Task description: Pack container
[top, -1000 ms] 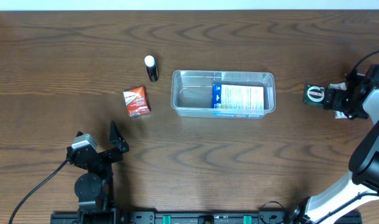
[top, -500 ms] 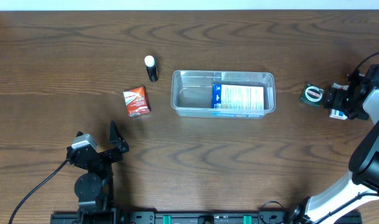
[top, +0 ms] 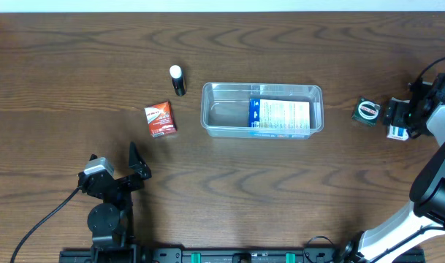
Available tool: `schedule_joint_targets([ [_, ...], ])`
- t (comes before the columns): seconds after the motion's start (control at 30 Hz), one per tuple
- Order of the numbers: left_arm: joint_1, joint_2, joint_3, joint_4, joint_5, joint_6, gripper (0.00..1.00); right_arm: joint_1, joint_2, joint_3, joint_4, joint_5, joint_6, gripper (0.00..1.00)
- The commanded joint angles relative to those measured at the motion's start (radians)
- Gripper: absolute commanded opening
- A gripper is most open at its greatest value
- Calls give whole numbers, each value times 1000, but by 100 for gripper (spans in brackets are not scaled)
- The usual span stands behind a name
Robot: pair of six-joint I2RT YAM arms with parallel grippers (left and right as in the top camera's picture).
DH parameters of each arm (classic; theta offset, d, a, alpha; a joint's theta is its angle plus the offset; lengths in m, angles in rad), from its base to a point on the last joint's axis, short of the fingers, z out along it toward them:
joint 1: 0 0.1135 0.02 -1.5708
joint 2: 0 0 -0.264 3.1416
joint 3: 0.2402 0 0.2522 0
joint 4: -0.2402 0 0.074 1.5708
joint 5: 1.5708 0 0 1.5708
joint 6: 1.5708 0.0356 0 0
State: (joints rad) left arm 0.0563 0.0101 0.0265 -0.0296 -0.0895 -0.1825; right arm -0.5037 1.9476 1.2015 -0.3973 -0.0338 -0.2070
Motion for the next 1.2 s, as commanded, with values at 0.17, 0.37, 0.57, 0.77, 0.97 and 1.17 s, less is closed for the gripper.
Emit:
schedule_joint_targets([
  [0.17,2,-6,-23,-34,-27,6,98,-1,-8,12,16,-51,-5,77],
  [0.37,2,-6,-23,-34,-27,6,98,0,32,12,16,-53,12,66],
  [0.57,2,-6,-23,-34,-27,6,98,0,54,12,16,-53,12,60],
  [0.77,2,-6,-23,-34,-27,6,98,0,54,14,20,-53,12,52],
  [0.97,2,-6,-23,-34,-27,6,98,0,53,30,15,-43,11,45],
  [1.17,2,-6,-23,-34,-27,6,98,0,50,45,-2,-20,11,38],
])
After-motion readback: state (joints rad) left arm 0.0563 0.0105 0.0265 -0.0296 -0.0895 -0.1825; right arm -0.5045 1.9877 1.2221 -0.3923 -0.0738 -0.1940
